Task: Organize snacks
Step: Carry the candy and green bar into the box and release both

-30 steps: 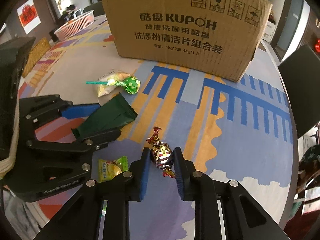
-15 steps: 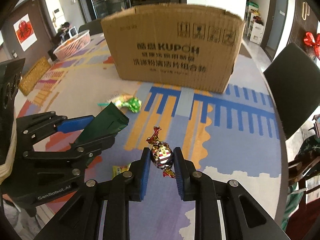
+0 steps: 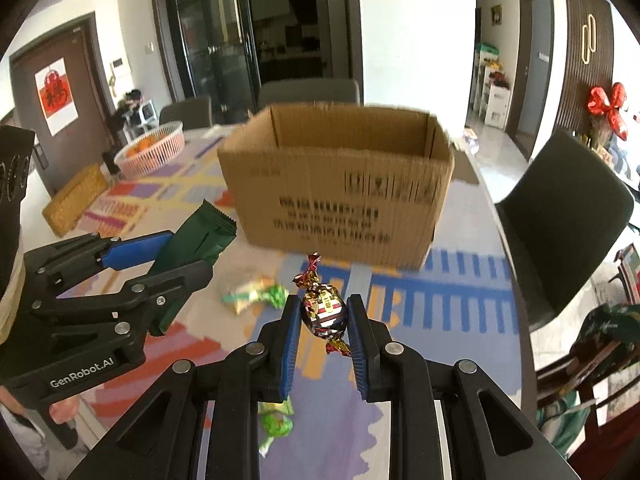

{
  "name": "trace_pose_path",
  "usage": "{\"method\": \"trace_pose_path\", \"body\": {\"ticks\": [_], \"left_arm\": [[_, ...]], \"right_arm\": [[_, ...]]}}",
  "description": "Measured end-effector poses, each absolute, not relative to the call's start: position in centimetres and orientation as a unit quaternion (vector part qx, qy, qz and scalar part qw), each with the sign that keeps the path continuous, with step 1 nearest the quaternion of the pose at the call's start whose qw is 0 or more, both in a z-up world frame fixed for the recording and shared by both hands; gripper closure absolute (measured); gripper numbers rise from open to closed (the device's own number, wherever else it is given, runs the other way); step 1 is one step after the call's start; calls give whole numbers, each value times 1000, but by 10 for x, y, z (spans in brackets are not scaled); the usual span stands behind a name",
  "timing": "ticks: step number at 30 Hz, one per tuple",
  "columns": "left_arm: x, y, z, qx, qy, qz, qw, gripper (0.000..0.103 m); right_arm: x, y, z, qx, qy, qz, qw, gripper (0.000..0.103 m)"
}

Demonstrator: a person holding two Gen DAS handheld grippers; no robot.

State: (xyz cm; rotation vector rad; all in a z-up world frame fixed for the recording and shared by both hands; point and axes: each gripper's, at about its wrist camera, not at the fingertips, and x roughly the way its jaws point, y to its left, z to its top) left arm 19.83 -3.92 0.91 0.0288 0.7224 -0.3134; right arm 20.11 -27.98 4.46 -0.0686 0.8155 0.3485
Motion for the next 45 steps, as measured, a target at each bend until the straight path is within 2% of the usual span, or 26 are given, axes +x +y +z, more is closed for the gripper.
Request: {"method": "trace_pose_path", "body": {"ticks": [11,21,41,44,45], "left_arm": [[226,-35,56,2,308,-151,939,59],[262,-31,80,-6,294,-150,944,59],[348,-37,61,-8,338,-147,929,59],[356,-39,54,-1,348,-145,926,56],[358,-40,52,2,350,-138,927,47]], "right_arm": [[222,-277,99,-15,335,166,928,79],[251,-274,125,-12,312,157,937,79],[344,-273,116,-18,345,135,929,79],[353,-275,109,-16,353,133,926,79],[356,-275,106,-16,356,131,925,78]]}}
